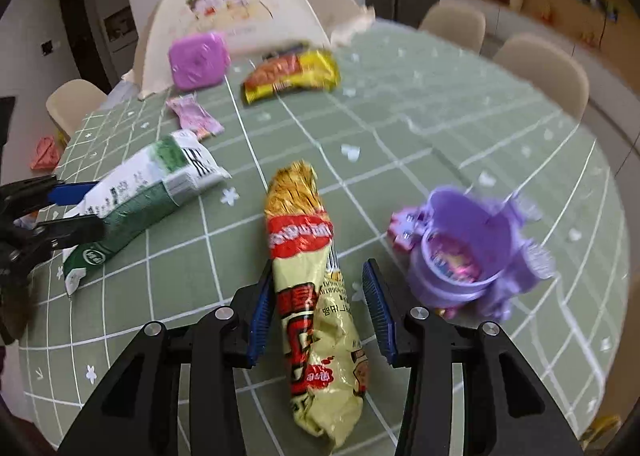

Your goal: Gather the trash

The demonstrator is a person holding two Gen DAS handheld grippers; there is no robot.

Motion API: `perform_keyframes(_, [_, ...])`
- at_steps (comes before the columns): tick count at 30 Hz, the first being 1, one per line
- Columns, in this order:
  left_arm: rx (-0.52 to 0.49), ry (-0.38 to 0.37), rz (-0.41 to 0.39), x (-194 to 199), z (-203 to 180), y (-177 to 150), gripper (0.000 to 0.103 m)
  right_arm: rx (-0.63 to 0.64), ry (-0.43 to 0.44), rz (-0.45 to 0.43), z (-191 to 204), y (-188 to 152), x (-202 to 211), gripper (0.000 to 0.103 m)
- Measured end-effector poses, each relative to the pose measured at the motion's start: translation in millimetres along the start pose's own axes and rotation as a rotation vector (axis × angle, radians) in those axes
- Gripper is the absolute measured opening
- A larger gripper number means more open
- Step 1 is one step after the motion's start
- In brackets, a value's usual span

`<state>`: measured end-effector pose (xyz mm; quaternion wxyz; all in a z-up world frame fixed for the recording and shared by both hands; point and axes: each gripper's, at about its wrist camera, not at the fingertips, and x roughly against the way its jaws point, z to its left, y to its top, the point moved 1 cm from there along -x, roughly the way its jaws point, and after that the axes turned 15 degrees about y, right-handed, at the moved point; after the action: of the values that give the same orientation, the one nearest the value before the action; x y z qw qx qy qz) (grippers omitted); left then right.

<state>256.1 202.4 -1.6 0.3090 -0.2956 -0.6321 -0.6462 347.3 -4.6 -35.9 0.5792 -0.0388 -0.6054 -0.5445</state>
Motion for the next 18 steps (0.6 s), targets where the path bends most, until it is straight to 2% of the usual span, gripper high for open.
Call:
perform_keyframes(7, [-0.023, -0.006, -0.011, -3.2, -8.6, 5.7, 0.063, -0.003, -0.046, 0.026, 3.5, -1.0, -3.5, 0.044])
perform_keyframes(10, [-0.023, -0.013, -0.014, -2.6, -10.7, 7.3, 0.063, -0.034, -0.046, 0.035, 1.7, 1.6, -4.1, 0.044])
perform_keyframes(15, [-0.041, -0.013, -0.016, 0.5, -14.2, 5.4, 0.063, 0.022, -0.007, -0.003, 7.2, 0.7, 1.3, 0.044])
perform_keyframes(16, [-0.047, -0.009, -0.017, 0.9, -15.0, 4.9, 0.064, 0.038, -0.012, -0.025, 10.4, 0.8, 5.6, 0.041])
perform_keyframes(17, [-0.052, -0.003, -0.018, 0.9, -15.7, 5.1, 0.064, 0.047, -0.012, -0.035, 13.1, 1.2, 9.0, 0.024])
perform_keyframes(18, [-0.057, 0.003, -0.018, 0.7, -16.4, 5.3, 0.064, 0.046, -0.006, -0.037, 14.7, 2.5, 11.8, 0.018])
